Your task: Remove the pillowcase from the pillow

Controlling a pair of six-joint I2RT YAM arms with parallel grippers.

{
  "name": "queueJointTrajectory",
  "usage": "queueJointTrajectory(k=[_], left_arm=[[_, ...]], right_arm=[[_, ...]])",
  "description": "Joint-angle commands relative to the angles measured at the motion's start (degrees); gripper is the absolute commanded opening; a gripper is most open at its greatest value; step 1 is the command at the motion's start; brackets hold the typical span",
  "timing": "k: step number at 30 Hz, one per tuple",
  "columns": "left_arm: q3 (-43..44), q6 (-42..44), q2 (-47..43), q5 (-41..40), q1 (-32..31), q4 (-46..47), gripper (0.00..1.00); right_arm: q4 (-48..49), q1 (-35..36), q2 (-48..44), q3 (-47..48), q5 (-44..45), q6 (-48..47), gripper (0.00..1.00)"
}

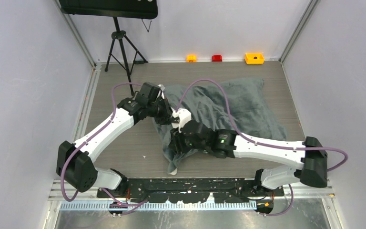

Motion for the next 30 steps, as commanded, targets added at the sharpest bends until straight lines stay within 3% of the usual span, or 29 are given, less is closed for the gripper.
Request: queueJointTrajectory(k=[1, 8, 16, 25, 30], left_arm=[[3.2, -0.4, -3.1, -1.5, 0.3, 11.3, 0.00], [3.6, -1.3, -3.4, 0.5, 0.3, 11.7, 0.00], [3.7, -1.5, -4.0, 0.5, 0.3, 11.2, 0.00], [6.8, -1.8, -5.6, 1.4, 0.8, 10.8, 0.00], [8.2, -6.2, -6.1, 8.3, 5.0, 14.9, 0.00]], right_arm=[[-0.4, 1.2, -7.7, 0.3, -2.8, 1.6, 0.42], [-4.0, 1.0, -4.4, 4.3, 1.3, -0.7, 0.46], [1.6, 1.2, 2.4, 3.2, -3.7, 1.9, 0.22], [7.2, 1.0, 1.2, -14.5, 9.5, 7.1, 0.07], [4.6, 1.1, -2.4, -20.8, 14.4, 12.9, 0.00]])
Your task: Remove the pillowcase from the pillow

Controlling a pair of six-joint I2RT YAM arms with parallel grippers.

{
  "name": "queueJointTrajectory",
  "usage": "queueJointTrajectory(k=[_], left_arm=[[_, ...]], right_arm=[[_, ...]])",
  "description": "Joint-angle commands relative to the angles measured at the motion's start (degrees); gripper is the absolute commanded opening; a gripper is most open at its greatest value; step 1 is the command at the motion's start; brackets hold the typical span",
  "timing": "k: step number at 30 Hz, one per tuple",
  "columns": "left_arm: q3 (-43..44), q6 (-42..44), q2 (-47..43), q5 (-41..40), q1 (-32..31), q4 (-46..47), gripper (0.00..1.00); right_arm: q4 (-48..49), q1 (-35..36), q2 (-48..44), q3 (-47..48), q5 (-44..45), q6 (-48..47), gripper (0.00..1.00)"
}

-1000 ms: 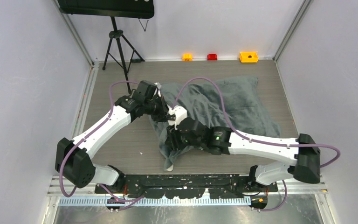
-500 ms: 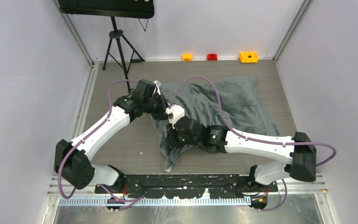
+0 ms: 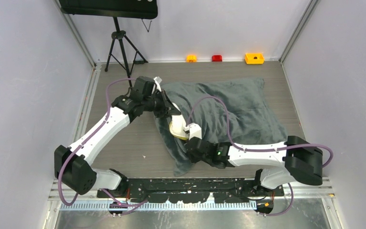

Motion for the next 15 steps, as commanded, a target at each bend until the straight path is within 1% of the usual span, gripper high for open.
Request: queueJointTrajectory(k=[1, 3, 7, 8, 10, 12, 15], left_arm=[[5.0, -5.8, -4.6, 7.4, 5.5, 14.6, 0.00], [4.6, -7.6, -5.1, 9.2, 6.9, 16.8, 0.00], [3.9, -7.5, -5.7, 9.8, 7.3, 16.3, 0.00], [3.5, -7.6, -5.9, 10.3, 7.3, 16.2, 0.00], [2.9, -7.3, -6.5, 11.2, 7.8, 15.9, 0.00], [2.4, -6.1, -7.6, 11.2, 8.6, 14.3, 0.00], [2.0, -2.9, -9.3, 11.0, 10.9, 9.7, 0.00]], right_arm=[[-4.6, 0.4, -5.5, -4.2, 7.7, 7.5, 0.00], [-7.3, 0.0, -8.3, -5.2, 11.2, 9.3, 0.00], [-14.1, -1.6, -15.5, -5.6, 16.5, 11.4, 0.00], [-17.3, -2.3, -16.8, -5.1, 19.9, 12.8, 0.00], [-25.1, -6.0, -18.5, -3.8, 23.5, 16.0, 0.00], [-28.4, -12.8, -20.5, -3.6, 21.5, 14.8, 0.00], [-29.4, -20.9, -25.2, -4.6, 16.5, 12.2, 0.00]])
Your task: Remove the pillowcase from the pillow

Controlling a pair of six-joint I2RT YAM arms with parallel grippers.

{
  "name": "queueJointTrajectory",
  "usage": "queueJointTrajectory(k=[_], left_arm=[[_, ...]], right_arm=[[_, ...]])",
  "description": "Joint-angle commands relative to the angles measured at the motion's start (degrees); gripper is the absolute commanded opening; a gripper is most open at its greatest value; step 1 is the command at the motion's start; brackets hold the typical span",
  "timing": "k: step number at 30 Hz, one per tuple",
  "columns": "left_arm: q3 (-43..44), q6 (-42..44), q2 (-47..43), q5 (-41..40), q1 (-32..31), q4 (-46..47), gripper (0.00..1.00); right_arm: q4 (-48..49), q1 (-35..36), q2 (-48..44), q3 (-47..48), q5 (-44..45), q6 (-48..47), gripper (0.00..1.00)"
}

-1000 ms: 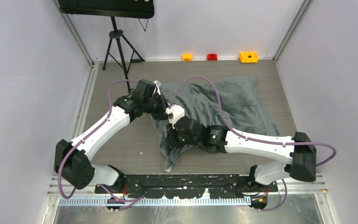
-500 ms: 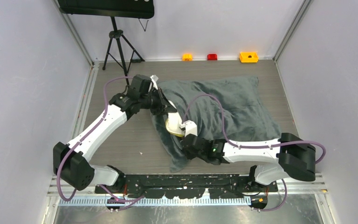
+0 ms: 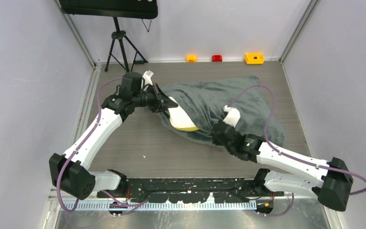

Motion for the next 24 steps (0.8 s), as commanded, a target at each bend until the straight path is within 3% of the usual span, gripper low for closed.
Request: queueJointTrajectory(k=[1, 5, 7, 12, 14, 17, 21, 24], left_arm=[[1.4, 3.9, -6.7, 0.5, 5.0, 2.7, 0.00], [-1.3, 5.6, -9.2, 1.1, 8.5, 0.3, 0.00], [-2.6, 5.8, -9.8, 1.1, 8.8, 0.4, 0.00], [-4.9, 5.4, -9.3, 5.5, 8.6, 4.4, 0.00], [-5.1, 6.0, -8.5, 6.3, 8.2, 4.5, 0.00], [-5.4, 6.4, -8.0, 6.0, 6.5, 4.6, 0.00], [-5.4, 6.9, -7.2, 3.8, 2.6, 4.8, 0.00], [-4.8, 6.5, -6.1, 3.0, -0.2, 5.8, 0.00]], right_arm=[[-13.5, -10.4, -5.9, -0.9, 0.6, -1.1, 0.00], [-15.6, -16.1, -8.4, 0.4, -1.3, -3.5, 0.00], [-13.5, -16.5, -8.5, 1.2, -7.7, -7.3, 0.03], [-8.8, -16.5, -9.1, 4.8, -28.9, -15.5, 0.42], [-10.0, -16.4, -9.9, 7.6, -33.9, -17.3, 0.54], [-11.7, -16.4, -11.4, 12.4, -39.3, -19.6, 0.81], [-11.8, -15.9, -10.2, 18.5, -44.6, -20.3, 0.86], [-10.1, -12.2, -8.1, 22.0, -40.7, -21.7, 0.87]])
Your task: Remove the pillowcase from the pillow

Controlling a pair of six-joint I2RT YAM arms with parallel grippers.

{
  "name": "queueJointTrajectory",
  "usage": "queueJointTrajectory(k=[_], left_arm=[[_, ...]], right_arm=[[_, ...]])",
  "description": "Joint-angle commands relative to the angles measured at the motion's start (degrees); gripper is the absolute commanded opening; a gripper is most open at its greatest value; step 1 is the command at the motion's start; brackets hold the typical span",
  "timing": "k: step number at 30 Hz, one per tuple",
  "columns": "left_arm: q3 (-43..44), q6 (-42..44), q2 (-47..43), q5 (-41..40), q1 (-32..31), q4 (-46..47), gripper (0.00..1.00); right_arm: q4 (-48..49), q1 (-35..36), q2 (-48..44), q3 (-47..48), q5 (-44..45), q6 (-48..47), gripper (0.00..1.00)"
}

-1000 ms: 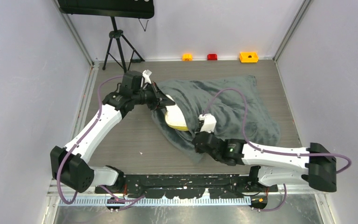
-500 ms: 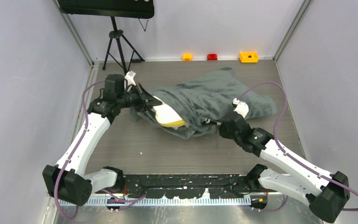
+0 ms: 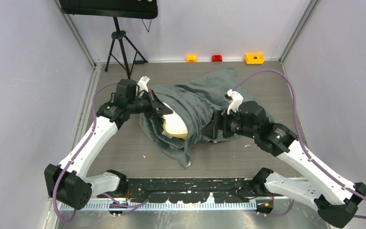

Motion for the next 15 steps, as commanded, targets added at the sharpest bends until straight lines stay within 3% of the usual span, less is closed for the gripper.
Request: queueJointTrajectory(k=[1, 9, 15], left_arm=[[2.0, 0.3, 0.9, 1.1, -4.1, 7.4, 0.00], [4.8, 0.1, 2.7, -0.5, -8.1, 7.1, 0.00], [5.3, -0.1, 2.6, -0.8, -8.8, 7.0, 0.00]], right_arm=[[3.3, 5.5, 2.4, 5.7, 1.3, -4.2, 0.87], [6.4, 22.4, 14.4, 16.0, 18.8, -14.1, 0.87], [4.3, 28.3, 24.1, 21.2, 31.4, -19.1, 0.88]])
